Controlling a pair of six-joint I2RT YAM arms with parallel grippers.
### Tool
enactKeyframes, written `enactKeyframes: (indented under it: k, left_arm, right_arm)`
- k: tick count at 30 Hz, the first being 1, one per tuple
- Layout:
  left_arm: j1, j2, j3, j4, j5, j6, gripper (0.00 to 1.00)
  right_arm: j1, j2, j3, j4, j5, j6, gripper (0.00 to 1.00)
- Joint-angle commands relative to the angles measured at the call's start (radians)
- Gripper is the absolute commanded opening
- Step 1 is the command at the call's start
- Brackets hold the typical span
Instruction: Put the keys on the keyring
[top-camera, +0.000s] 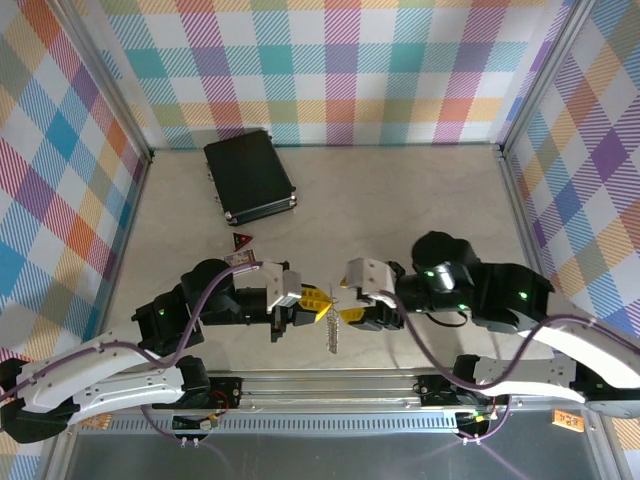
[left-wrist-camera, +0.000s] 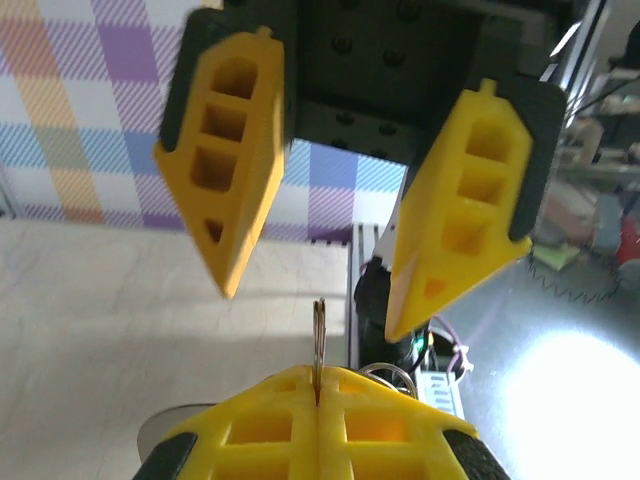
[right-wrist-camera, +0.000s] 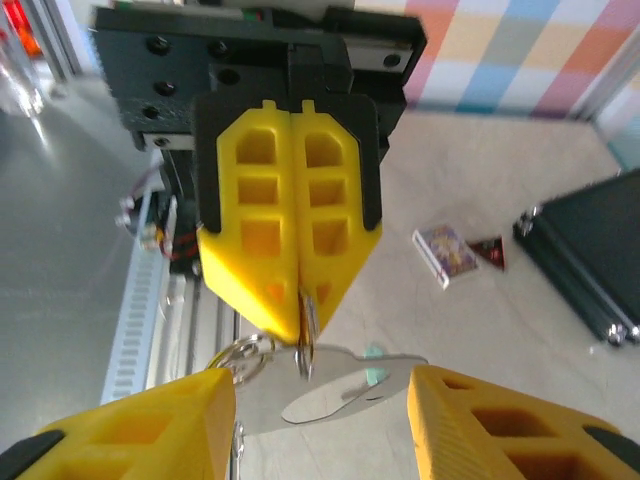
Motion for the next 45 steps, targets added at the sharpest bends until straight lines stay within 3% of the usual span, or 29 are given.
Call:
enactKeyframes:
  k: [1, 10, 17, 34, 43, 45]
  left_arm:
    - [-0.007, -0.045, -0.021, 0.147, 0.048, -0.045, 0.0]
    - [-0.007, -0.063, -0.06, 0.297, 0.094, -0.103, 0.0]
    - [-0.007, -0.061, -0.069, 0.33, 0.103, -0.112, 0.0]
    - [-0.007, -0.052, -0.083, 0.342, 0.11, -0.118, 0.0]
    - [-0.007, -0.052, -0.079, 0.322, 0.105, -0.108, 0.0]
    - [-0.007, -0.054, -0.074, 0.303, 0.094, -0.101, 0.0]
  right_arm:
    - [0.007, -0.085, -0.056, 0.189, -0.085, 0.078, 0.47]
    - [0.006, -0.145, -0.204, 0.447, -0.162, 0.193, 0.31]
    - [0.005, -0.167, -0.285, 0.578, -0.166, 0.254, 0.28]
    - [0.005, -0.139, -0.308, 0.625, -0.18, 0.266, 0.2]
    - [0.005, -0.11, -0.286, 0.597, -0.184, 0.253, 0.0]
    - [0.005, -0.113, -0.281, 0.586, -0.175, 0.246, 0.0]
